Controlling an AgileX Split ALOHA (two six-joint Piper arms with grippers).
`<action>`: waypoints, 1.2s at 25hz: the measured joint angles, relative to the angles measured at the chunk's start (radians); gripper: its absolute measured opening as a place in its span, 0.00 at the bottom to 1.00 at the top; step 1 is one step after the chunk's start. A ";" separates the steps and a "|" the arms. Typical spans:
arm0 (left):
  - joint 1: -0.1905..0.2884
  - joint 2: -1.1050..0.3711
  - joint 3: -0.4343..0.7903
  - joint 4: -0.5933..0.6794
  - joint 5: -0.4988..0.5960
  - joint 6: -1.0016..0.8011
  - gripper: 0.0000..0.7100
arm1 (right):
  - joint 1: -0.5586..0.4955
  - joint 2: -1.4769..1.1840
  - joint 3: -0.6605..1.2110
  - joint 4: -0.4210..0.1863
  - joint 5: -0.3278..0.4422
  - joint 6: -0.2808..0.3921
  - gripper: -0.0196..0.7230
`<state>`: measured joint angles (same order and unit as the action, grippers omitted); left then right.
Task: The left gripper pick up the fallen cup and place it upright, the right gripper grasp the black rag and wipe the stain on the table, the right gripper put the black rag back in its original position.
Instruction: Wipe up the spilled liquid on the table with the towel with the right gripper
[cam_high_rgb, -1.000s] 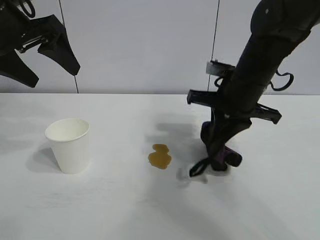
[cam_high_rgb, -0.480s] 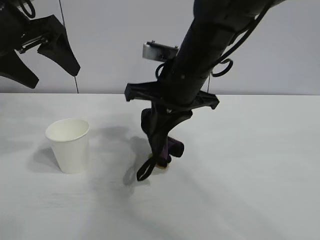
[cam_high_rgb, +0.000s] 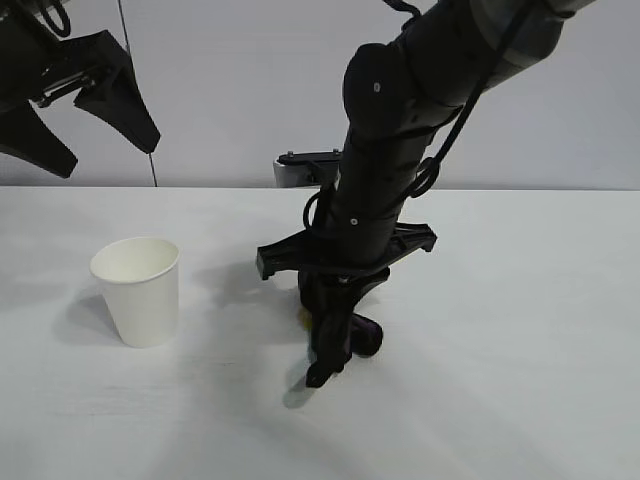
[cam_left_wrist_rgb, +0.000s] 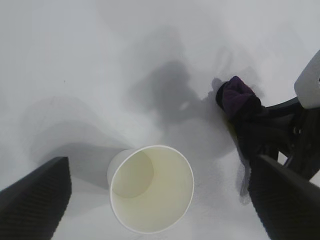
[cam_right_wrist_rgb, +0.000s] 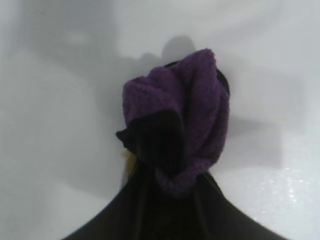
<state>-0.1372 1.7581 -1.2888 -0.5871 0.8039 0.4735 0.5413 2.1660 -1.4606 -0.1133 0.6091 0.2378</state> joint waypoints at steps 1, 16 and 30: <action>0.000 0.000 0.000 0.000 0.000 0.000 0.98 | -0.010 0.000 0.000 -0.021 0.000 0.023 0.18; 0.000 0.000 0.000 0.000 0.002 0.000 0.98 | 0.104 0.002 0.000 0.102 -0.001 0.038 0.18; 0.000 0.000 0.000 0.000 0.002 0.000 0.98 | -0.051 0.002 -0.001 0.011 -0.006 0.074 0.18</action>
<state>-0.1372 1.7581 -1.2888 -0.5871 0.8063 0.4735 0.4907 2.1679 -1.4616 -0.1023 0.6031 0.3120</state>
